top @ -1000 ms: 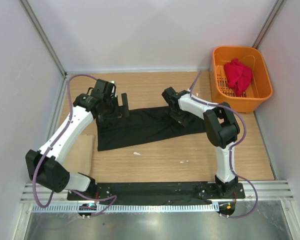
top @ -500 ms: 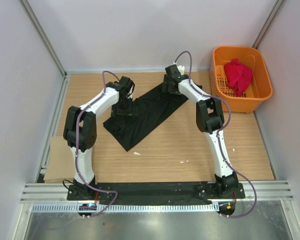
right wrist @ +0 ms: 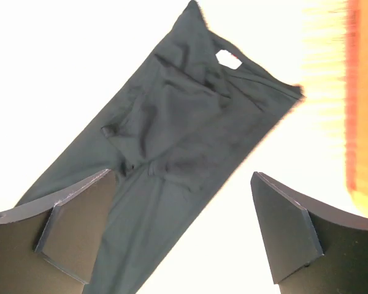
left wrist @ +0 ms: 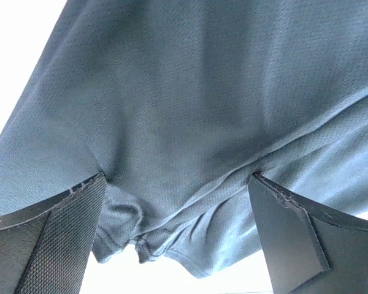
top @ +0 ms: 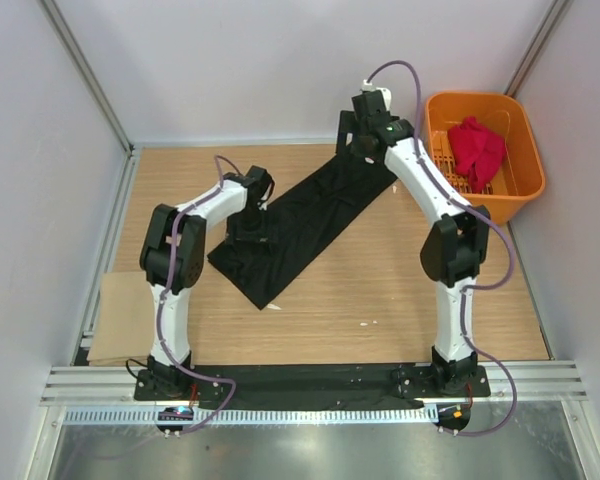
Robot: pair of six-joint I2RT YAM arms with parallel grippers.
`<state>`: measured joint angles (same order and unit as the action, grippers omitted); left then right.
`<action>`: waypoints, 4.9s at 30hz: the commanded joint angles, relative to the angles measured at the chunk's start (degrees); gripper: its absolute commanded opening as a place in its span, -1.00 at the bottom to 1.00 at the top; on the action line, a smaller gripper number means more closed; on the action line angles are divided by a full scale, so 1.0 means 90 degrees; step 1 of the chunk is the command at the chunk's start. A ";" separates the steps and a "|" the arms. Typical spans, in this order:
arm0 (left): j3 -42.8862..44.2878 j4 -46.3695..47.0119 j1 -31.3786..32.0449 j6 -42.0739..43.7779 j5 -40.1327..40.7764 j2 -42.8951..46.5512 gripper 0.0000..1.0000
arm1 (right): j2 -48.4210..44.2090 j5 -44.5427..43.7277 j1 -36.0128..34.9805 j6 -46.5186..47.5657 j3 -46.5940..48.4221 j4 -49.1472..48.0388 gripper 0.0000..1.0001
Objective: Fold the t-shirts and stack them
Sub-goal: Fold the tshirt
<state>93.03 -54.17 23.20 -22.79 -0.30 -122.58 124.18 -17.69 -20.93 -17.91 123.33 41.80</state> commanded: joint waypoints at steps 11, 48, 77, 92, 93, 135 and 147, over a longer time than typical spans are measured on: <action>-0.2261 0.2999 0.2264 -0.4058 -0.3287 0.1062 0.98 | -0.0168 0.0364 0.0079 -0.0022 -0.1068 -0.0318 0.99; -0.4233 0.2805 0.0947 -0.3728 -0.2759 0.4227 0.67 | 0.2747 0.1107 -0.0497 -0.0470 0.2519 -0.0993 1.00; -0.5484 0.4916 0.2861 -0.6110 -0.2184 0.3289 0.23 | -0.6972 0.3079 0.1485 -0.1487 -0.9464 0.0102 0.22; -0.5562 0.4984 0.2901 -0.6267 -0.1862 0.2908 -0.17 | -0.6220 0.3440 0.1495 -0.1818 -0.9923 -0.0386 0.17; -0.5562 0.4984 0.2901 -0.6257 -0.1871 0.2869 -0.20 | -0.6171 0.3518 0.1505 -0.1867 -0.9982 -0.0445 0.18; -0.1065 0.2115 0.0470 -0.3885 -0.2877 0.1074 -1.00 | -0.2796 0.4173 0.1134 -0.1321 -0.5854 -0.0641 -0.97; 0.0551 0.2054 -0.0175 -0.3913 -0.3365 -0.0099 -1.00 | -0.1152 0.4729 0.1476 -0.1125 -0.3636 -0.0455 -0.97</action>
<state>94.52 -34.98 23.03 -58.50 -27.46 -122.91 113.10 22.74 -8.49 -29.19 85.91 36.91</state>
